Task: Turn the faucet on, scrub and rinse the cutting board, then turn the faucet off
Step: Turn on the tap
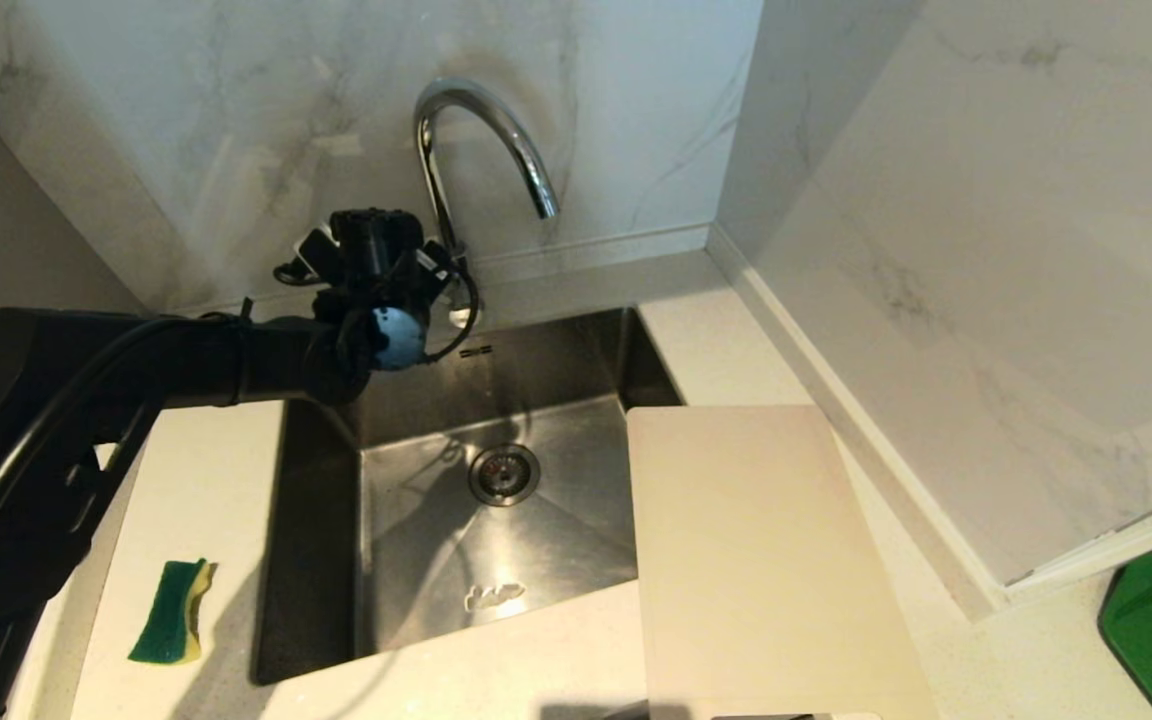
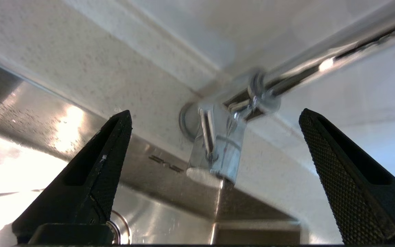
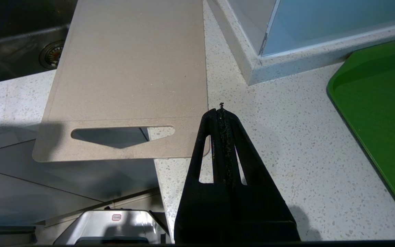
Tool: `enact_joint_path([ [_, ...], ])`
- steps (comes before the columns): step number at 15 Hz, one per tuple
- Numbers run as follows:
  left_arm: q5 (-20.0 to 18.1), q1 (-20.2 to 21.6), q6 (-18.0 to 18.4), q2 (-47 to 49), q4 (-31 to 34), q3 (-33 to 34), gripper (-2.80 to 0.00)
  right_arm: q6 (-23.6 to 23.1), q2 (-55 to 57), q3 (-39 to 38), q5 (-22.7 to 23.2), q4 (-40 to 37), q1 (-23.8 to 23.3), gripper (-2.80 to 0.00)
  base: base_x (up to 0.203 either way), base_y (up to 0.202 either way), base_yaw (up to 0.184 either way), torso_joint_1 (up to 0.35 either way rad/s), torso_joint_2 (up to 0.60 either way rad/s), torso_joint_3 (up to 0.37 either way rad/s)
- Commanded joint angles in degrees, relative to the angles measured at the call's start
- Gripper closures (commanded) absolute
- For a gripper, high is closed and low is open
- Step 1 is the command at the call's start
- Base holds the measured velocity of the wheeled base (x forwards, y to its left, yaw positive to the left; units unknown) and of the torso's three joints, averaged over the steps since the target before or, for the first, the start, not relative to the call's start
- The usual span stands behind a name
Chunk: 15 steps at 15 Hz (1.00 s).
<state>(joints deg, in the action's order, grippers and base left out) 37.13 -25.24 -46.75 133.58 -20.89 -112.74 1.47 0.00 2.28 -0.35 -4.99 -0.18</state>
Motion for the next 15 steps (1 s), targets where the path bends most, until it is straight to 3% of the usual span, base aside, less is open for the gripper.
enact_joint_path([
  [1,-0.1,0.1,-0.3,1.4,-0.4,0.0,-2.8,-0.1,0.0,0.0,0.0,0.0,0.0,0.0,0.0,0.0,0.0,0.0,0.0,0.0],
  [15,-3.4,2.3,-0.2,6.0,-2.7,0.0,-2.8,-0.1,0.0,0.0,0.0,0.0,0.0,0.0,0.0,0.0,0.0,0.0,0.0,0.0],
])
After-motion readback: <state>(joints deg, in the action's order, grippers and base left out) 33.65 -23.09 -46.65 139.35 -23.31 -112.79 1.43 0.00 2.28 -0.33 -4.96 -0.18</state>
